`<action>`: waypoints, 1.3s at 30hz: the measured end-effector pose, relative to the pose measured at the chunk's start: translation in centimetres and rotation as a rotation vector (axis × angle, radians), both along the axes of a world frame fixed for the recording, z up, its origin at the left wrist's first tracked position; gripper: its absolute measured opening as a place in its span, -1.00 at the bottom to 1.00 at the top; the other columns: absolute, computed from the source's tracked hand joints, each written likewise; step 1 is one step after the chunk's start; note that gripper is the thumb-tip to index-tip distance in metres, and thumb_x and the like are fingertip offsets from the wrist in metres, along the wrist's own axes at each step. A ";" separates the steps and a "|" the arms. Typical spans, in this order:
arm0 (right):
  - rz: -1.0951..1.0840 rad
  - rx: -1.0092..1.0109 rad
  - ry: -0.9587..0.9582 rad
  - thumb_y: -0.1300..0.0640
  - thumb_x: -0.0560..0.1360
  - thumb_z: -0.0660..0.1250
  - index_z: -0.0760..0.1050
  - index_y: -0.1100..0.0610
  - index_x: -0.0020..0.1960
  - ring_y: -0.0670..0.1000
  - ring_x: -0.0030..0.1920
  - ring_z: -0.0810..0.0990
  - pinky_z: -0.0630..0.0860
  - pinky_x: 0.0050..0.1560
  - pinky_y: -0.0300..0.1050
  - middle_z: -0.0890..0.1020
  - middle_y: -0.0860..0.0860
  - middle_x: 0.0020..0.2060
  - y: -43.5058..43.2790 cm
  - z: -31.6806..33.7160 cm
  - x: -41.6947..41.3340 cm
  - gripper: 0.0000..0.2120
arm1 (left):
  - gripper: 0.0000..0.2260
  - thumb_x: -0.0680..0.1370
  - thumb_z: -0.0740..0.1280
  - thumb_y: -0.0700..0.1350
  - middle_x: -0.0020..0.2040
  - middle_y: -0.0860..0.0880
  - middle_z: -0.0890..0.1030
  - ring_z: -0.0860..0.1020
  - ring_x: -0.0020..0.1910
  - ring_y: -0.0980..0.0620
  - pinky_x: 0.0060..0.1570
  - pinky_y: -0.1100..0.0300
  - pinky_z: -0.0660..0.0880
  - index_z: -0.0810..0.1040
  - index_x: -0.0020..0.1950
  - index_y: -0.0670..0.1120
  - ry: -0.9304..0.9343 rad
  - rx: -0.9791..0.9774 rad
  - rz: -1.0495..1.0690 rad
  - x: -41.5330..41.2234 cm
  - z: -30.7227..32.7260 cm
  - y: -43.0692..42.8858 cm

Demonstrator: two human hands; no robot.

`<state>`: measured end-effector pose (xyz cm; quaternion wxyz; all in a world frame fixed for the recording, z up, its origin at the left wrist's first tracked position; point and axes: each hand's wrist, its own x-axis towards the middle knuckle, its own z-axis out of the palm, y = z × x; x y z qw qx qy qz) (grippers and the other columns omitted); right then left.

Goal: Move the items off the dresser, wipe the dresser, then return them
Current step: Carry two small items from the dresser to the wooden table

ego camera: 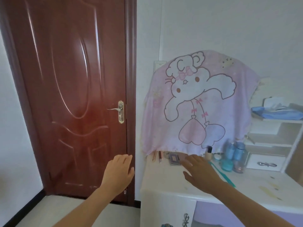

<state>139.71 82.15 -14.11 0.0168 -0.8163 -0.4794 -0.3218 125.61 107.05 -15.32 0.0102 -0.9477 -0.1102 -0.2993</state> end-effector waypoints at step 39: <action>-0.708 -0.218 1.218 -0.05 0.57 0.14 0.46 0.19 0.14 0.08 0.12 0.53 0.43 0.01 -0.16 0.56 0.09 0.11 25.3 -21.0 33.3 -0.66 | -0.71 0.58 0.16 0.07 0.11 -0.06 0.52 0.50 0.09 0.00 0.03 0.18 0.45 0.44 0.14 -0.12 0.732 -0.607 0.062 43.5 -22.0 11.7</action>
